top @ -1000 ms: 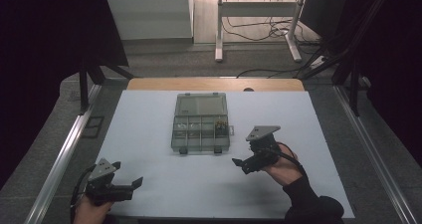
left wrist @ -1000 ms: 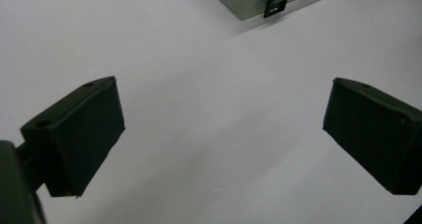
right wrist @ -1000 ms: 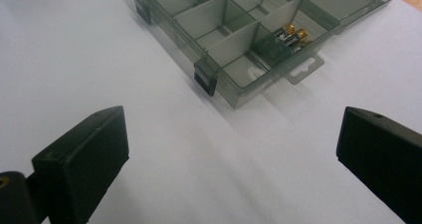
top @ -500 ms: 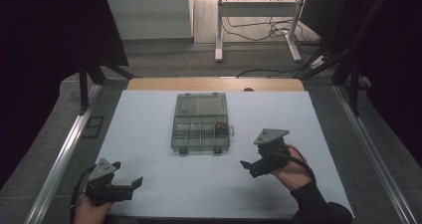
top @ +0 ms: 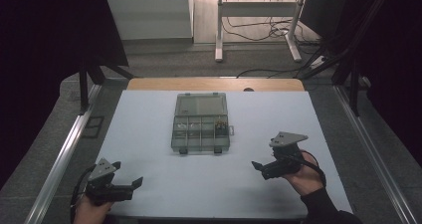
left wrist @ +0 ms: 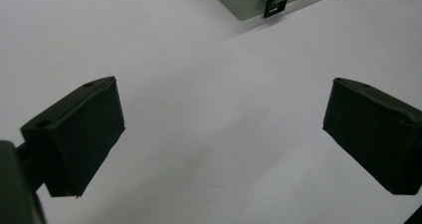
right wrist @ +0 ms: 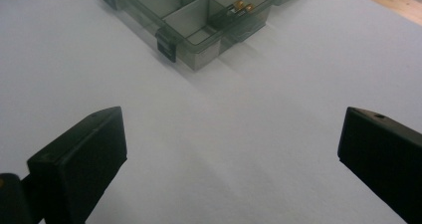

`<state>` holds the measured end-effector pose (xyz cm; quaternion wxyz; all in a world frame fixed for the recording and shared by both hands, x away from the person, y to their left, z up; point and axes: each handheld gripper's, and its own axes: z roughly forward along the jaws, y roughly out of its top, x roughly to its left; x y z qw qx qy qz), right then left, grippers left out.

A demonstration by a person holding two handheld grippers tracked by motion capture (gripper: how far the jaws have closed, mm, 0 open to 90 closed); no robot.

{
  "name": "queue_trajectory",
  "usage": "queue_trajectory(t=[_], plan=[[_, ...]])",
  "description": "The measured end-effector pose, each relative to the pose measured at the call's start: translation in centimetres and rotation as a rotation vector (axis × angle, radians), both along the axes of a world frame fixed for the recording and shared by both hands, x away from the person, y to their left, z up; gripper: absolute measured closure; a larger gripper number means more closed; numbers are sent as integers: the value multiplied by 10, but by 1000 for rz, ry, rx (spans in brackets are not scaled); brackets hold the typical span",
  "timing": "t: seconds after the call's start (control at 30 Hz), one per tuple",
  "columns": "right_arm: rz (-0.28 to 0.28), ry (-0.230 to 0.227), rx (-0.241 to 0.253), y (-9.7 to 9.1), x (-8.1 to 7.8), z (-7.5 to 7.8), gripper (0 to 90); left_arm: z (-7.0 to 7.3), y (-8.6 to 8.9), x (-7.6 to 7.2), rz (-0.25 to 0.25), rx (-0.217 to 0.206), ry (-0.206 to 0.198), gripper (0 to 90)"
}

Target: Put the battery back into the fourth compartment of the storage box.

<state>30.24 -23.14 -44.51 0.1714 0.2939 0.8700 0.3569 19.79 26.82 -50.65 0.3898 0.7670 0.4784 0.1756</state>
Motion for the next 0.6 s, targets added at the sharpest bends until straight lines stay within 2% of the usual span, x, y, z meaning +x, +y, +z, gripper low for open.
queue_trajectory(t=[0.3,0.6], plan=[[-65,-28,83,-30,-9,-8,0,0,0,0,-1,0,-1,34],[-111,-15,92,-48,-12,-16,0,0,-1,1,-2,5,1,34]])
